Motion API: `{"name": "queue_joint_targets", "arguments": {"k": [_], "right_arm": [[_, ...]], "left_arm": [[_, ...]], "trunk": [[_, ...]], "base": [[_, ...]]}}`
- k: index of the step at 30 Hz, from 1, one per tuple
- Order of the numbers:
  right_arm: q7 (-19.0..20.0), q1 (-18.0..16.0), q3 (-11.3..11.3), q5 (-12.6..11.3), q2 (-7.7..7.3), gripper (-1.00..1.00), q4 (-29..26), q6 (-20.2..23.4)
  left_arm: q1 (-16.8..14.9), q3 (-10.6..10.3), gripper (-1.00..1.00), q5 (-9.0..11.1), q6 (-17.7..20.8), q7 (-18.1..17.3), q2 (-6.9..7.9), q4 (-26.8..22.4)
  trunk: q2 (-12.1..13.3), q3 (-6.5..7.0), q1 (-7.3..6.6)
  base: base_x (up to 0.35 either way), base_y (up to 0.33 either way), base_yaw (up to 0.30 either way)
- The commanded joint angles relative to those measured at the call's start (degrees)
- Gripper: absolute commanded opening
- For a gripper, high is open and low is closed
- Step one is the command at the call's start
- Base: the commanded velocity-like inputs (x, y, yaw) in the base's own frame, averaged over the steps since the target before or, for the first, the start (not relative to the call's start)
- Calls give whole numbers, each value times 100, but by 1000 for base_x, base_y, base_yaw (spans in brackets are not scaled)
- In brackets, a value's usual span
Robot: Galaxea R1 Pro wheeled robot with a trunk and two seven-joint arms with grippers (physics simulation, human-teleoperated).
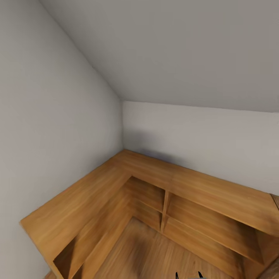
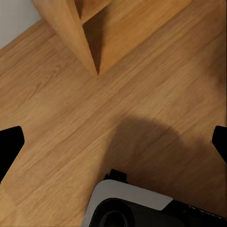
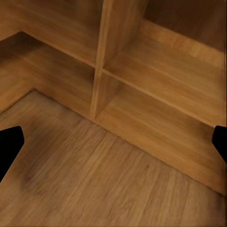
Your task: In the bedroom, organize the workspace by keeping the computer under the desk, ensuring the monitor is on the desk, placing the keyboard on the desk next to the monitor, placing the mouse on the desk next to the keyboard, moving the folder from the swivel chair onto the desk next to the mouse, stacking the notebook on top of the folder with the pen on top of the notebook, and positioning the swivel chair next to the desk.
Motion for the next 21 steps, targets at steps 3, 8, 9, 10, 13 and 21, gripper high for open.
{"name": "queue_joint_targets", "arguments": {"k": [3, 8, 9, 10, 13, 21], "right_arm": [[-31, -7, 50, -26, 3, 100, 6, -11], [-31, -7, 50, -27, 3, 100, 6, -11], [-31, -7, 50, -27, 3, 100, 6, -11], [-31, -7, 50, -26, 3, 100, 6, -11], [-31, -7, 50, -26, 3, 100, 6, -11], [-31, -7, 50, -25, 3, 100, 6, -11]], "left_arm": [[-2, -57, 100, 15, -11, 45, 4, -6], [-2, -58, 100, 15, -10, 45, 4, -6], [-2, -59, 100, 15, -10, 45, 4, -6], [-2, -59, 100, 15, -10, 45, 4, -6], [-2, -57, 100, 15, -10, 45, 4, -6], [-2, -48, 100, 15, -10, 45, 11, -6]], "trunk": [[-9, -2, 5], [-9, 14, 5], [-9, 17, 5], [-9, 20, 5], [-9, 29, 5], [-9, 53, 5]], "base": [[86, 14, -298], [20, 3, -298], [62, 30, -299], [131, 89, -299], [192, 148, -299], [275, 149, -299]]}}
